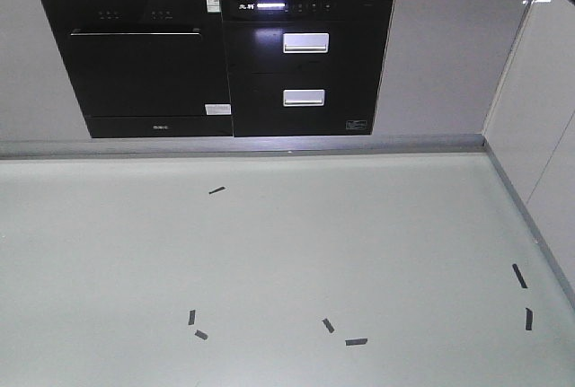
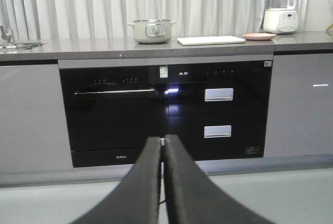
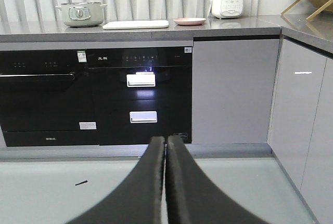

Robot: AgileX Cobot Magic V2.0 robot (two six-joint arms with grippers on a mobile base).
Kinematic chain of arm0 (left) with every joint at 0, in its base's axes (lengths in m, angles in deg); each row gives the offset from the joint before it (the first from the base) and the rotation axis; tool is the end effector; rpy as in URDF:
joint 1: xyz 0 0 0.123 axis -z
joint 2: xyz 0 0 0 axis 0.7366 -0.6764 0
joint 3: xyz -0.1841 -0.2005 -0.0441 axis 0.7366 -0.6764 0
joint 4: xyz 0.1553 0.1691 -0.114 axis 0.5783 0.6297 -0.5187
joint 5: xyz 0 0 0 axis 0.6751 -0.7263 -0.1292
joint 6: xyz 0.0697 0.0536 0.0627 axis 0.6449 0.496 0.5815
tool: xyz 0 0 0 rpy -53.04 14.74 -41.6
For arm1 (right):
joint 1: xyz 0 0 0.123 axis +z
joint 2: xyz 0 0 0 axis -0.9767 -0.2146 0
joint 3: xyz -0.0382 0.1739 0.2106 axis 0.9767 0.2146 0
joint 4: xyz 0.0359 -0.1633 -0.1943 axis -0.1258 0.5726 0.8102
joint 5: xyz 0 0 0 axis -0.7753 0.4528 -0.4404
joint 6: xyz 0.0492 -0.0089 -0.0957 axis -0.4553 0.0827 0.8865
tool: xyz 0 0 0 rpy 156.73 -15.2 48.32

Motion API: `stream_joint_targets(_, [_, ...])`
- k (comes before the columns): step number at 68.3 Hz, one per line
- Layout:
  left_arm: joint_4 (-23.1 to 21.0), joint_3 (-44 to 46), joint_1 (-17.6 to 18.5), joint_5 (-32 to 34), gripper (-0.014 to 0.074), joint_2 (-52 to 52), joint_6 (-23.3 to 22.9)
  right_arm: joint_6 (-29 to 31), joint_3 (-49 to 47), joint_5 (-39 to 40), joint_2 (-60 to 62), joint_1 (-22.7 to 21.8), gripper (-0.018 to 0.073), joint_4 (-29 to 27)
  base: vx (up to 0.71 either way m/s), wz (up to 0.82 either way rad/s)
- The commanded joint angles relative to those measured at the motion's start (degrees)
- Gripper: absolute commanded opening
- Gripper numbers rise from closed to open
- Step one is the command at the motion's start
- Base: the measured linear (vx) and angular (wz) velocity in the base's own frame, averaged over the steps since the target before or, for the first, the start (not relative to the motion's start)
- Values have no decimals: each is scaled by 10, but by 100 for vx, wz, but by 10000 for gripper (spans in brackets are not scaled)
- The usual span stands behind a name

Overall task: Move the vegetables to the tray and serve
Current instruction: 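Drive the base forward toward the counter with the pot and tray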

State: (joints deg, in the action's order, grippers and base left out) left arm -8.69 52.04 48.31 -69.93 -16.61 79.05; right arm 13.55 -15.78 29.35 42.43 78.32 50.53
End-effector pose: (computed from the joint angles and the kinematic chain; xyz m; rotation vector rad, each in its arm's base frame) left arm 0.0877 -0.0014 0.2018 -0.0134 1.5413 -0.0379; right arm 0.0877 0.0008 0.1958 0.0102 1.5913 0.0248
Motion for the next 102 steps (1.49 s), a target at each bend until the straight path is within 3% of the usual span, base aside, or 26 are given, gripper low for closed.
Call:
stream_joint_targets(1, [0, -16, -1, 44, -7, 9, -6, 4, 9, 44, 4, -3, -6, 5, 2, 0])
stream_joint_targets(102, [0, -16, -1, 44, -7, 9, -6, 4, 9, 44, 4, -3, -6, 5, 15, -4])
